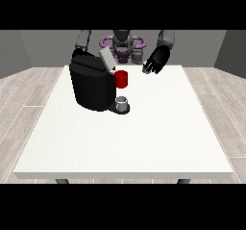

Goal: Insert the coffee pod into the coffee machine and close the lid

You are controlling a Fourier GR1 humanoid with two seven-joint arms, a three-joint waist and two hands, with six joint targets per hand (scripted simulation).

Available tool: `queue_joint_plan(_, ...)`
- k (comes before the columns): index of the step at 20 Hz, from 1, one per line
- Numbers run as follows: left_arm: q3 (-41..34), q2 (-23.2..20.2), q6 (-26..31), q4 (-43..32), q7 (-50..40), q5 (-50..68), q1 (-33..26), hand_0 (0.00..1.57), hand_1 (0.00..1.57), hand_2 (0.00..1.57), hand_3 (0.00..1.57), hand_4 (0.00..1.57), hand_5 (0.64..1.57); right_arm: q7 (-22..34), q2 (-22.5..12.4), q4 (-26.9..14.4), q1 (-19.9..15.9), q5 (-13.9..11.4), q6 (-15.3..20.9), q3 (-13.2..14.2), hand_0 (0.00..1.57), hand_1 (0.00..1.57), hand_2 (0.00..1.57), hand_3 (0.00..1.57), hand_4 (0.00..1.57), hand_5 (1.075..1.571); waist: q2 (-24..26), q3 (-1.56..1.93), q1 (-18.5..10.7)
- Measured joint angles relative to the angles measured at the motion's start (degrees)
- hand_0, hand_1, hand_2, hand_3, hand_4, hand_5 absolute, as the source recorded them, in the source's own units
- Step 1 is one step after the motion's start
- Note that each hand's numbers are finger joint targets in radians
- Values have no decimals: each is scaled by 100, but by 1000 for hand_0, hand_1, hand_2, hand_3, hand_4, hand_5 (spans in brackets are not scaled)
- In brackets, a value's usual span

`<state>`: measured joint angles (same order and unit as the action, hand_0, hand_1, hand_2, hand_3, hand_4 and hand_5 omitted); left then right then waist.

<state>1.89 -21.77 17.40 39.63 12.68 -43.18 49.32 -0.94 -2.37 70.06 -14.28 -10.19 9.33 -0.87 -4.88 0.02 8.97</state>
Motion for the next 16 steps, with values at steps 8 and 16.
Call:
queue_joint_plan(8, -164, 223, 428, 246, -447, 117, 477, 956, 956, 1160, 1358, 517, 1571, -115, -35, -53, -34, 82, -7, 136, 0, 0, 0, 0, 0, 1571, 139, -2, 55)
queue_joint_plan(16, -637, 77, 785, 203, -952, 389, 1378, 1174, 1174, 1254, 1266, 479, 1571, -126, -118, 28, -368, 86, 33, 242, 0, 0, 0, 0, 269, 1571, -191, 1, 334)
